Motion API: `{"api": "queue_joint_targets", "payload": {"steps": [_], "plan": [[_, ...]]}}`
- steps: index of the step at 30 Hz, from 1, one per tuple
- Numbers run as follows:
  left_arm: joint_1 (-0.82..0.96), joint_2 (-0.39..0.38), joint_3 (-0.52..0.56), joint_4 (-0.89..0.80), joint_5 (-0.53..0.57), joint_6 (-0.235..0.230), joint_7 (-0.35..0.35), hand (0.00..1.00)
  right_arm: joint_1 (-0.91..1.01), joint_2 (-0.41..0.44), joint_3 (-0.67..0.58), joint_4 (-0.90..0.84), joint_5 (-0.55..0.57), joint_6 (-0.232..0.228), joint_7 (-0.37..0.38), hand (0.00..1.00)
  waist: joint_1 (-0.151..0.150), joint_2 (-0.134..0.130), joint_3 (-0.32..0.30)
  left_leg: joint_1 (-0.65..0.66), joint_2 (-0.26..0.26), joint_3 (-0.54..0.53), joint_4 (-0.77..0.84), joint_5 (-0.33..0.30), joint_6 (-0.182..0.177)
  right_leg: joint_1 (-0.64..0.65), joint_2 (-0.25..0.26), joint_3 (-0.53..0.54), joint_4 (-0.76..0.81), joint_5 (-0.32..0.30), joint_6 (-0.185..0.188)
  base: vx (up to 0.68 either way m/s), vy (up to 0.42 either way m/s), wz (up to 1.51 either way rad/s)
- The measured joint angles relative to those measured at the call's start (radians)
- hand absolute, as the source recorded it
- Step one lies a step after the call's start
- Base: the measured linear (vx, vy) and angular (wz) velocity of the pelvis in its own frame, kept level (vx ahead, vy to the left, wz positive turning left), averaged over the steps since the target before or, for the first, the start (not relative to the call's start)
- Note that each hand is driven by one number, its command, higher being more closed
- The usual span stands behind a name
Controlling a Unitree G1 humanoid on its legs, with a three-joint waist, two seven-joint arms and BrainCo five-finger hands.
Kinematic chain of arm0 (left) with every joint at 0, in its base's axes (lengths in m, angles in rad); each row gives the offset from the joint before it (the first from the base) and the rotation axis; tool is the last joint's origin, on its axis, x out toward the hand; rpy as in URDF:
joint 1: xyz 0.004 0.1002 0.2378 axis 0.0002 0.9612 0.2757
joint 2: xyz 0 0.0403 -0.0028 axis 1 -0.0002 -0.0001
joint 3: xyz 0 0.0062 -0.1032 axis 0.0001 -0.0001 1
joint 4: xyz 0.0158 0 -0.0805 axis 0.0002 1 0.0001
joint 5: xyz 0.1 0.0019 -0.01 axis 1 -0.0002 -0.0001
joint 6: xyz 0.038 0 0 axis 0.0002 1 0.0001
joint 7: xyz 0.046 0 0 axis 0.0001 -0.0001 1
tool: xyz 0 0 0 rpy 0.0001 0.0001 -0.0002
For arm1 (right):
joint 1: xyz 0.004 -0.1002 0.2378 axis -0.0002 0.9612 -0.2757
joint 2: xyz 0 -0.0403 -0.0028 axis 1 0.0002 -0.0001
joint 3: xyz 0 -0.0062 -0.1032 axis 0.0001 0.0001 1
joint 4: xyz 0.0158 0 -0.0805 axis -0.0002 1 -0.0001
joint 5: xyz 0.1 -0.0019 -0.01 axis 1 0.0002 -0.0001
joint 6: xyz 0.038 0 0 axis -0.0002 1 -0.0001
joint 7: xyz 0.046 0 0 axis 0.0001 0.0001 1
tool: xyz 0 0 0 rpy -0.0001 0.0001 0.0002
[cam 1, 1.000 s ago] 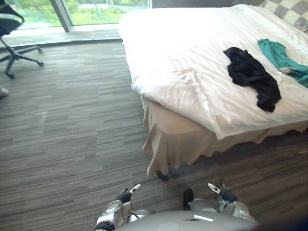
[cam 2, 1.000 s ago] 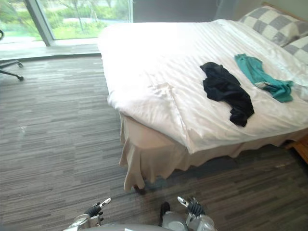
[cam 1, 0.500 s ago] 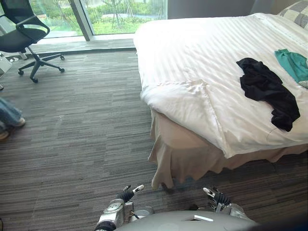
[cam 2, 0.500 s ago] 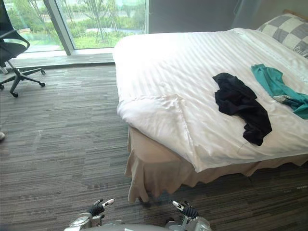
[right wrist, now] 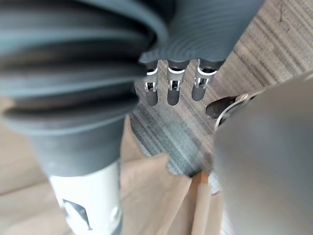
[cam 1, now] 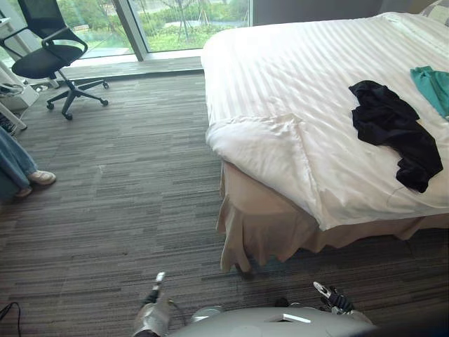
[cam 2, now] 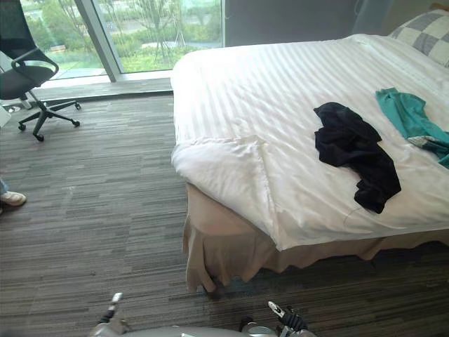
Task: Tidy the bed and pick cloth on bed and put in laundry
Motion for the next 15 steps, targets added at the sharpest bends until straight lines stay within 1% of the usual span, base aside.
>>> {"api": "queue_joint_targets", "payload": {"steps": [1, 2, 4, 5, 6, 7, 8, 9, 10, 11, 12, 13, 14, 15], "plan": [[-0.004, 0.055, 0.104, -0.001, -0.04, -0.042, 0.014, 0.0, 0.008, 0.0, 0.002, 0.0, 0.0, -0.005, -0.001, 0.0, -0.002, 0.002, 0.0, -0.002, 0.004, 0.001, -0.007, -0.004, 0.006, -0.002, 0.006, 0.0, 0.0, -0.005, -0.006, -0.04, -0.032, 0.06], [-0.007, 0.086, 0.155, -0.004, -0.054, -0.066, 0.022, 0.0, 0.011, 0.0, 0.003, 0.0, 0.001, -0.007, -0.002, 0.0, -0.002, 0.004, 0.001, -0.003, 0.008, 0.002, -0.009, -0.007, 0.013, -0.003, 0.01, 0.0, 0.0, -0.006, -0.007, -0.02, -0.03, 0.0], [-0.042, 0.202, 0.314, -0.058, -0.067, -0.178, 0.059, 0.0, 0.032, -0.005, 0.027, -0.001, 0.005, -0.013, -0.007, 0.0, 0.002, 0.002, -0.008, -0.02, 0.016, 0.004, -0.008, -0.009, 0.015, -0.019, 0.019, 0.0, 0.0, -0.013, -0.006, 0.0, -0.017, 0.01], [-0.052, 0.227, 0.335, -0.077, -0.066, -0.202, 0.065, 0.0, 0.036, -0.007, 0.031, -0.001, 0.007, -0.015, -0.008, 0.0, 0.002, 0.004, -0.01, -0.027, 0.017, 0.004, -0.008, -0.009, 0.015, -0.026, 0.02, 0.0, 0.0, -0.013, -0.006, 0.03, -0.017, 0.03], [-0.086, 0.277, 0.366, -0.115, -0.059, -0.247, 0.074, 0.0, 0.04, -0.011, 0.039, -0.001, 0.018, -0.018, -0.012, 0.0, 0.003, 0.011, -0.013, -0.039, 0.019, 0.007, -0.01, -0.007, 0.017, -0.039, 0.022, 0.0, 0.001, -0.012, -0.007, 0.04, 0.002, -0.02], [-0.106, 0.3, 0.371, -0.131, -0.049, -0.266, 0.078, 0.0, 0.045, -0.014, 0.046, -0.002, 0.028, -0.02, -0.014, 0.0, 0.004, 0.015, -0.014, -0.039, 0.02, 0.01, -0.013, -0.005, 0.019, -0.041, 0.023, 0.0, 0.002, -0.013, -0.008, 0.08, 0.006, -0.04], [-0.145, 0.341, 0.368, -0.17, -0.007, -0.286, 0.09, 0.0, 0.057, -0.023, 0.057, -0.002, 0.038, -0.024, -0.019, 0.0, 0.006, 0.027, -0.02, -0.035, 0.021, 0.015, -0.022, 0.002, 0.022, -0.043, 0.024, 0.0, 0.006, -0.013, -0.013, 0.08, 0.01, -0.01], [-0.179, 0.37, 0.352, -0.203, 0.03, -0.293, 0.092, 0.0, 0.069, -0.028, 0.063, -0.005, 0.047, -0.028, -0.023, 0.0, 0.005, 0.035, -0.029, -0.035, 0.021, 0.015, -0.023, 0.008, 0.025, -0.045, 0.025, 0.0, 0.006, -0.012, -0.016, 0.11, 0.018, -0.01], [-0.221, 0.405, 0.311, -0.255, 0.091, -0.293, 0.091, 0.0, 0.08, -0.03, 0.064, -0.013, 0.056, -0.03, -0.028, 0.0, 0.005, 0.043, -0.036, -0.034, 0.022, 0.018, -0.024, 0.009, 0.024, -0.046, 0.025, 0.001, 0.006, -0.012, -0.019, 0.12, 0.026, -0.04], [-0.263, 0.446, 0.259, -0.301, 0.174, -0.289, 0.084, 0.0, 0.081, -0.031, 0.066, -0.017, 0.066, -0.037, -0.03, 0.0, 0.004, 0.04, -0.038, -0.034, 0.022, 0.029, -0.024, 0.011, 0.02, -0.048, 0.026, 0.003, 0.006, -0.014, -0.021, 0.13, 0.033, -0.07], [-0.285, 0.466, 0.223, -0.328, 0.214, -0.284, 0.077, 0.0, 0.082, -0.03, 0.066, -0.021, 0.072, -0.04, -0.031, 0.0, 0.003, 0.044, -0.04, -0.033, 0.022, 0.031, -0.024, 0.012, 0.019, -0.051, 0.026, 0.004, 0.006, -0.014, -0.022, 0.11, 0.028, -0.06], [-0.334, 0.496, 0.158, -0.381, 0.298, -0.263, 0.059, 0.0, 0.085, -0.03, 0.066, -0.023, 0.074, -0.048, -0.032, 0.0, -0.001, 0.047, -0.039, -0.033, 0.021, 0.035, -0.024, 0.014, 0.016, -0.053, 0.025, 0.007, 0.006, -0.014, -0.022, 0.09, 0.031, -0.04], [-0.362, 0.505, 0.121, -0.41, 0.331, -0.255, 0.048, 0.0, 0.089, -0.03, 0.066, -0.024, 0.075, -0.049, -0.033, 0.0, -0.002, 0.047, -0.039, -0.032, 0.021, 0.041, -0.024, 0.014, 0.016, -0.053, 0.025, 0.011, 0.006, -0.015, -0.024, 0.08, 0.037, -0.14], [-0.413, 0.519, 0.053, -0.466, 0.441, -0.222, 0.015, 0.0, 0.094, -0.03, 0.066, -0.024, 0.078, -0.049, -0.034, 0.0, -0.002, 0.048, -0.039, -0.028, 0.02, 0.059, -0.023, 0.014, 0.016, -0.054, 0.026, 0.023, 0.006, -0.015, -0.024, 0.09, 0.042, -0.24]]}}
